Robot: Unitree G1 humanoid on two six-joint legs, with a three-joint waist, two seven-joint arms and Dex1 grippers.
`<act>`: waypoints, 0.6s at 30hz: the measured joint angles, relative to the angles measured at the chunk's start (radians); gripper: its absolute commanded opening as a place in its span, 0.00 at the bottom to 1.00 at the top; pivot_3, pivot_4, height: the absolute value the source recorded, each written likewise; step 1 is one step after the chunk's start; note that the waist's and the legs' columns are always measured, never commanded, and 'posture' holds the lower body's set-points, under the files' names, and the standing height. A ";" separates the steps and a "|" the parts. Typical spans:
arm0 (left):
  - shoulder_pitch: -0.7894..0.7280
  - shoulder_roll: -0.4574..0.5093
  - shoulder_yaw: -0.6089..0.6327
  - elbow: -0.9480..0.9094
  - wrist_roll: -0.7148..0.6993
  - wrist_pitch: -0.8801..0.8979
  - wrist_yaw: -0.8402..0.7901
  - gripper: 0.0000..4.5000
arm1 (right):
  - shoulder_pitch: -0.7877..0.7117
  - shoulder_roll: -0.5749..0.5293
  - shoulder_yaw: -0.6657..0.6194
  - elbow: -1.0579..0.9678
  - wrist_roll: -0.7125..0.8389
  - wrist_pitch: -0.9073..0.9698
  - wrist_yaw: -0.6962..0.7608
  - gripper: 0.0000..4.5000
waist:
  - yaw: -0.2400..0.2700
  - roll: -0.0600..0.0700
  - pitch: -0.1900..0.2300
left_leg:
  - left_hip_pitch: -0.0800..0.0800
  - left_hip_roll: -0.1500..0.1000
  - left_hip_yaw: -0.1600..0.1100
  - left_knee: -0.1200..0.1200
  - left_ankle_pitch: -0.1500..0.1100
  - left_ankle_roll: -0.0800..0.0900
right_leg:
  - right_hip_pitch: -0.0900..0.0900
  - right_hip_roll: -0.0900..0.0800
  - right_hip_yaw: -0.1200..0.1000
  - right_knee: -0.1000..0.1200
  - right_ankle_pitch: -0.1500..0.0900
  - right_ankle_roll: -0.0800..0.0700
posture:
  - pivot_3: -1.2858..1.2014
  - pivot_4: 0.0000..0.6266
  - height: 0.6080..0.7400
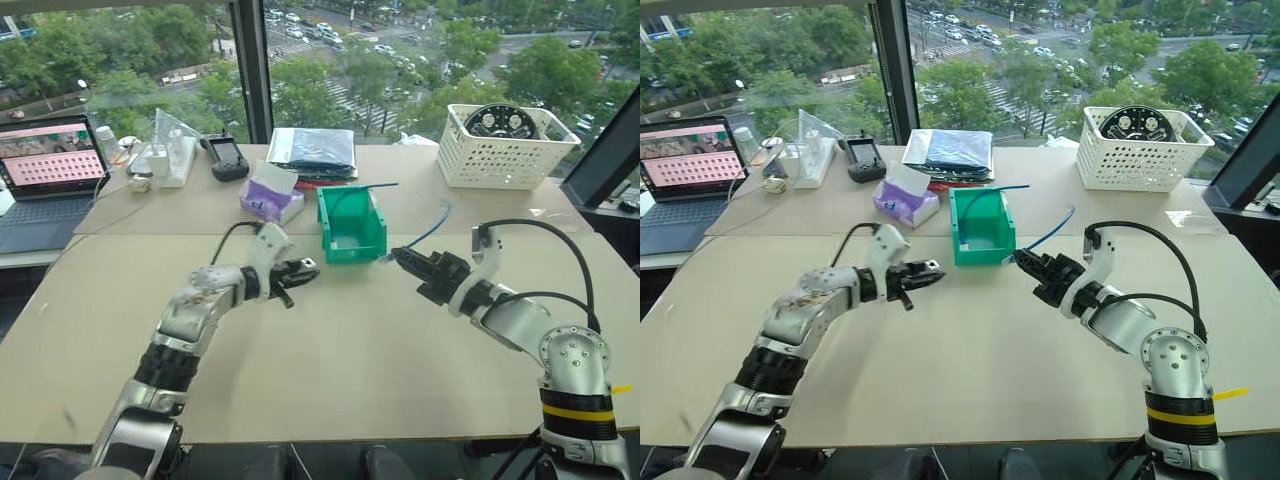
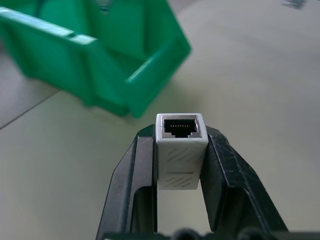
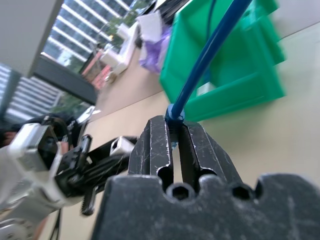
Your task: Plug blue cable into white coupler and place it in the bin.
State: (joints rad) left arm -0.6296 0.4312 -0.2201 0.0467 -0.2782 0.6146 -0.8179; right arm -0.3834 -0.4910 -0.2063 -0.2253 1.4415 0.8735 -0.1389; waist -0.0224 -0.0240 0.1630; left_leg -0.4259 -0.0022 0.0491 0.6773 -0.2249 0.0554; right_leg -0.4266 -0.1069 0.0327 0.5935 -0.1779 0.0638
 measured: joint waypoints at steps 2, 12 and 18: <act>-0.013 -0.002 -0.051 -0.008 0.004 0.068 -0.014 0.15 | 0.000 0.011 0.003 -0.021 -0.041 -0.008 -0.002 0.00 | -0.004 0.000 0.000 | -0.001 0.000 0.000 0.000 0.000 0.000 | -0.001 0.001 0.000 0.000 0.000 0.000 | 0.52 0.24 1.00; -0.069 -0.057 -0.153 -0.014 0.049 0.239 0.030 0.15 | 0.022 0.060 0.051 -0.109 -0.196 -0.011 -0.031 0.00 | 0.008 0.000 0.000 | 0.000 0.000 0.000 0.002 0.000 0.000 | -0.001 0.001 0.001 0.000 0.000 0.000 | 0.52 0.24 1.00; -0.070 -0.095 -0.157 -0.012 0.063 0.286 0.065 0.15 | 0.057 0.130 0.119 -0.143 -0.237 0.014 -0.087 0.00 | 0.008 0.000 0.000 | 0.000 0.000 0.000 0.002 0.000 0.000 | -0.001 0.000 0.001 0.000 0.000 0.000 | 0.52 0.24 1.00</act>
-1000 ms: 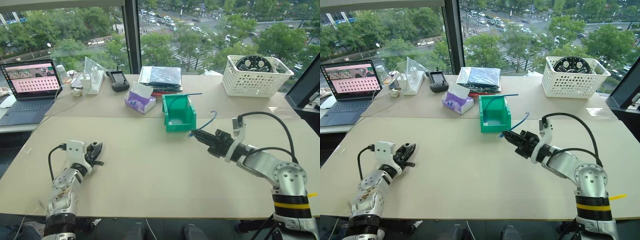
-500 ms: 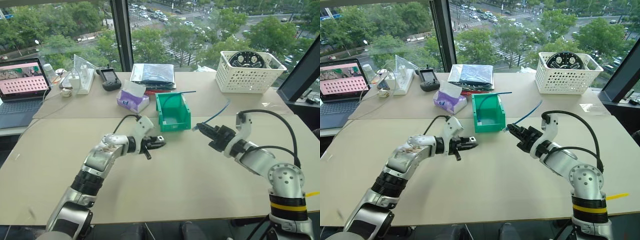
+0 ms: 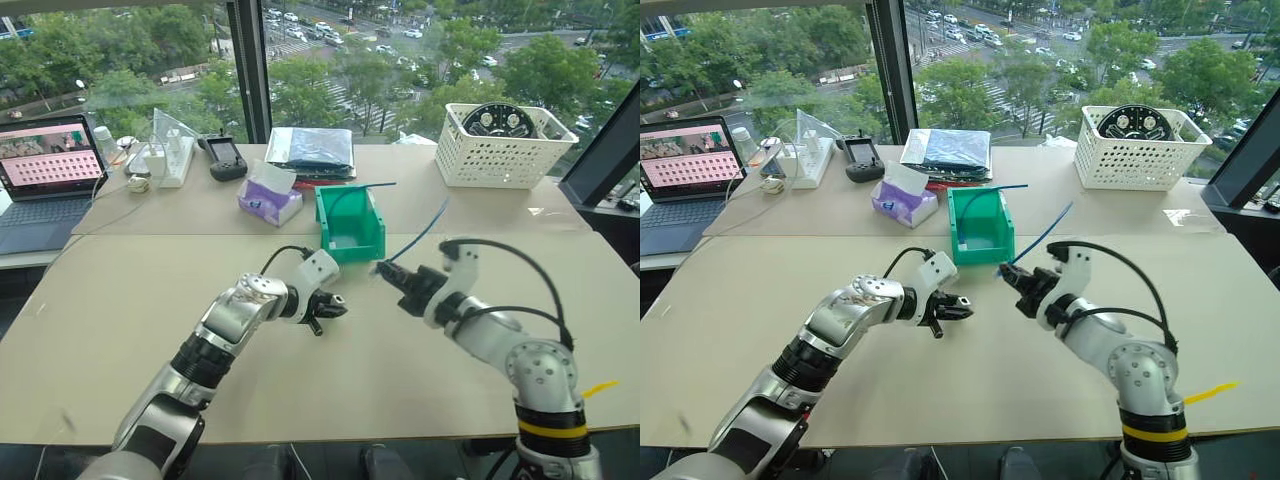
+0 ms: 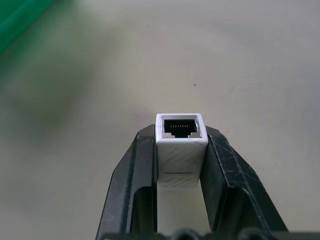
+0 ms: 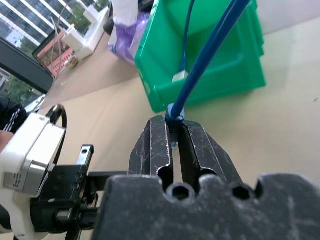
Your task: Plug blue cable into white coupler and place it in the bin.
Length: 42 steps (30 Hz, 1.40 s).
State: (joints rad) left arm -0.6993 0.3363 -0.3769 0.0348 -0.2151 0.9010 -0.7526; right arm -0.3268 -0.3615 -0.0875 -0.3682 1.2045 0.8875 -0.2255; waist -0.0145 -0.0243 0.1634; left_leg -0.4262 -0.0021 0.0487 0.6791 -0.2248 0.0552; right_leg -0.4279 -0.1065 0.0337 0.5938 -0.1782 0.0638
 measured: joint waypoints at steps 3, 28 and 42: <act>0.000 -0.012 0.000 -0.008 0.000 0.019 0.011 0.15 | 0.012 0.014 0.003 -0.010 -0.010 0.011 -0.015 0.00 | 0.001 0.000 0.000 | 0.000 0.000 0.000 0.000 0.000 0.000 | 0.000 0.000 0.000 0.000 0.000 0.000 | 0.52 0.24 1.00; 0.050 -0.039 -0.003 -0.125 -0.023 0.114 0.063 0.15 | 0.040 0.078 0.042 -0.034 -0.023 0.125 -0.047 0.00 | 0.001 0.000 0.000 | 0.001 0.000 0.000 0.000 0.000 0.000 | 0.000 0.000 0.000 0.001 0.000 0.000 | 0.52 0.24 1.00; 0.050 -0.032 -0.013 -0.129 -0.041 0.127 0.058 0.15 | 0.041 0.030 0.057 -0.079 -0.046 0.188 -0.046 0.00 | 0.001 0.000 0.000 | 0.001 0.000 0.000 0.000 0.000 0.000 | 0.000 0.000 0.000 0.001 0.000 0.000 | 0.52 0.24 1.00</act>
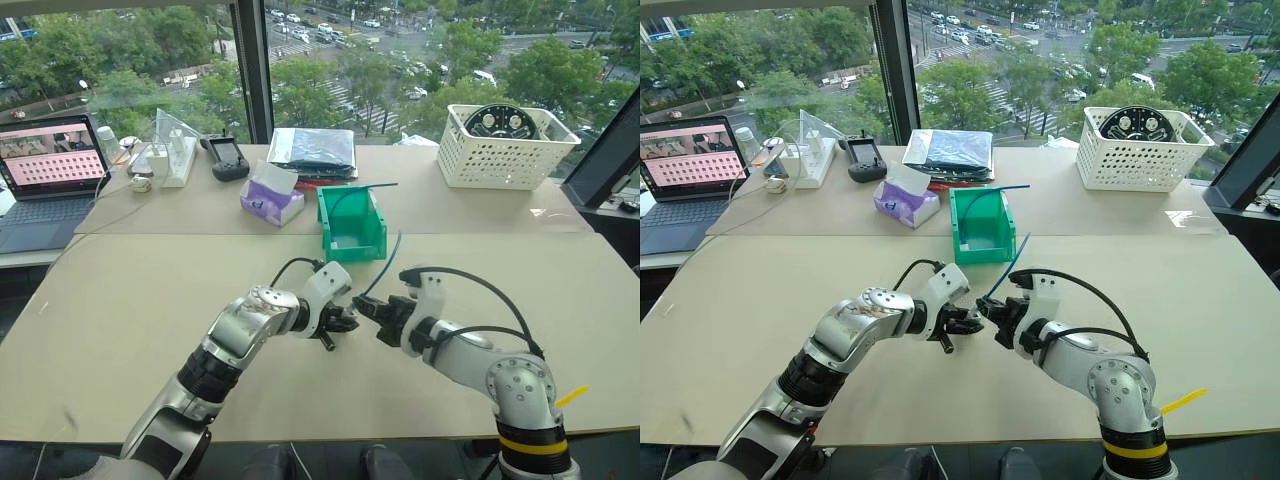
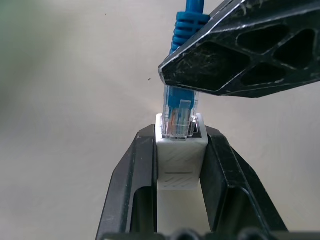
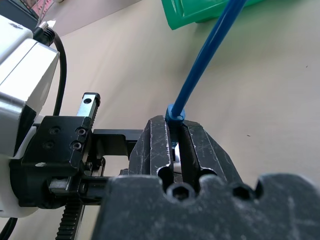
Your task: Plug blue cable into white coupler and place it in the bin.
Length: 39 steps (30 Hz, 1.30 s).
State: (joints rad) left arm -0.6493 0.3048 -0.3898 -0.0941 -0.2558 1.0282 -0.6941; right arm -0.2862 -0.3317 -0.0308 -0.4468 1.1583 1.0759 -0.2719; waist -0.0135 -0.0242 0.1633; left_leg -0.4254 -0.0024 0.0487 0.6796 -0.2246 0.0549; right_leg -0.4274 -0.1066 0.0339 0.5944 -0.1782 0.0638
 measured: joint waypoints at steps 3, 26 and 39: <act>0.000 -0.002 0.000 -0.003 -0.008 0.011 0.000 0.15 | -0.001 -0.015 0.011 -0.016 -0.015 0.013 0.011 0.00 | 0.000 0.000 0.000 | 0.000 0.000 0.000 0.000 0.000 0.000 | 0.000 0.000 0.000 0.000 0.000 0.000 | 0.52 0.24 1.00; -0.002 -0.094 0.025 -0.007 -0.048 0.107 0.097 0.15 | -0.005 -0.127 0.037 -0.041 -0.147 0.042 0.204 0.00 | 0.004 0.000 0.000 | 0.002 -0.001 0.000 0.001 0.000 0.000 | 0.002 0.000 0.000 0.000 0.000 0.000 | 0.52 0.24 1.00; -0.001 -0.094 0.018 -0.008 -0.059 0.109 0.111 0.15 | -0.042 -0.170 0.041 0.015 -0.169 0.059 0.326 0.00 | 0.004 0.000 0.000 | 0.003 -0.001 0.000 0.001 0.000 0.000 | 0.004 0.000 0.000 0.000 0.000 0.000 | 0.52 0.24 1.00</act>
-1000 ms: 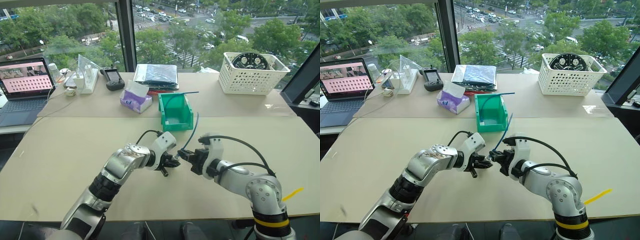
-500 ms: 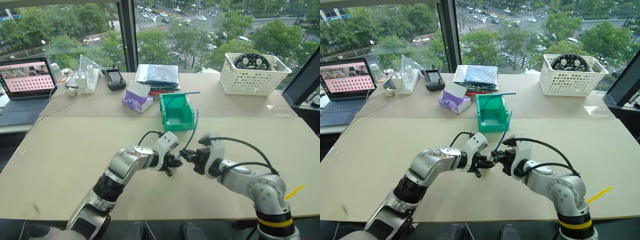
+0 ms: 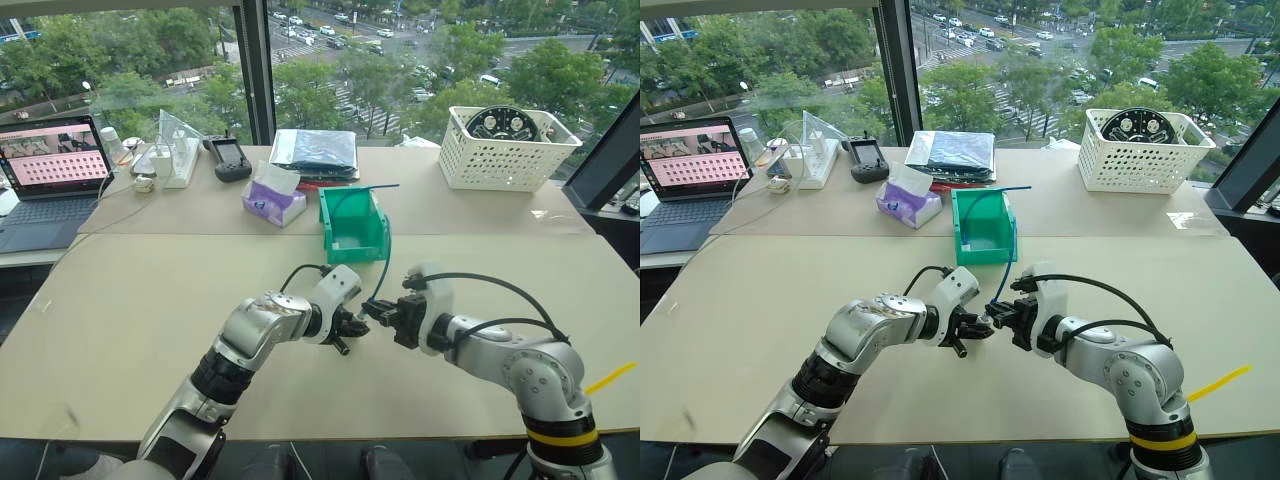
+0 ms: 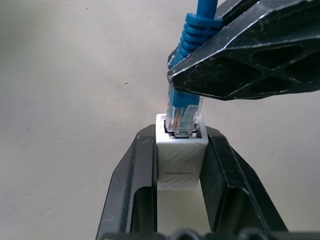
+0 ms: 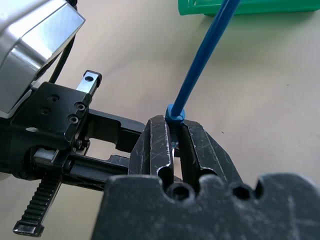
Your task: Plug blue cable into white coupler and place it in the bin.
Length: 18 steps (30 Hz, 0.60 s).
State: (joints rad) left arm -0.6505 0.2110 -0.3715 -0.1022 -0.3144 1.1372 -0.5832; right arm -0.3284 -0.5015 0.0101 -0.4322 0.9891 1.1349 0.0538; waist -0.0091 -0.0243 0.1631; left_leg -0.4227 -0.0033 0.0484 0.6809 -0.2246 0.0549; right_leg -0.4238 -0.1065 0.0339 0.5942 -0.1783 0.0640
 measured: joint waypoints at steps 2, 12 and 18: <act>0.001 0.002 -0.004 -0.002 0.000 0.000 0.003 0.15 | -0.029 -0.032 0.029 0.016 -0.028 0.001 0.055 0.00 | 0.000 0.000 0.000 | 0.001 0.000 0.000 0.000 0.000 0.000 | 0.001 0.000 0.000 0.000 0.000 0.000 | 0.52 0.24 1.00; 0.030 -0.004 -0.003 -0.038 -0.001 0.003 0.046 0.15 | -0.066 -0.071 0.103 -0.014 -0.147 0.001 0.123 0.00 | -0.002 -0.001 -0.002 | 0.002 0.000 0.000 0.000 0.000 0.000 | 0.001 0.000 0.000 0.000 0.000 0.000 | 0.52 0.24 1.00; 0.037 -0.009 -0.006 -0.040 -0.005 0.003 0.053 0.15 | -0.034 -0.061 0.103 -0.058 -0.194 0.001 0.122 0.00 | 0.002 -0.003 -0.005 | 0.002 0.000 0.000 0.000 0.000 0.000 | 0.002 0.000 0.000 0.000 0.000 0.000 | 0.52 0.24 1.00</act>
State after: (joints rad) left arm -0.6133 0.2018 -0.3771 -0.1419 -0.3198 1.1404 -0.5303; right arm -0.3621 -0.5628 0.1130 -0.4900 0.7947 1.1361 0.1756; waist -0.0072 -0.0276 0.1581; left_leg -0.4208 -0.0028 0.0480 0.6808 -0.2247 0.0548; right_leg -0.4221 -0.1063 0.0337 0.5942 -0.1785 0.0640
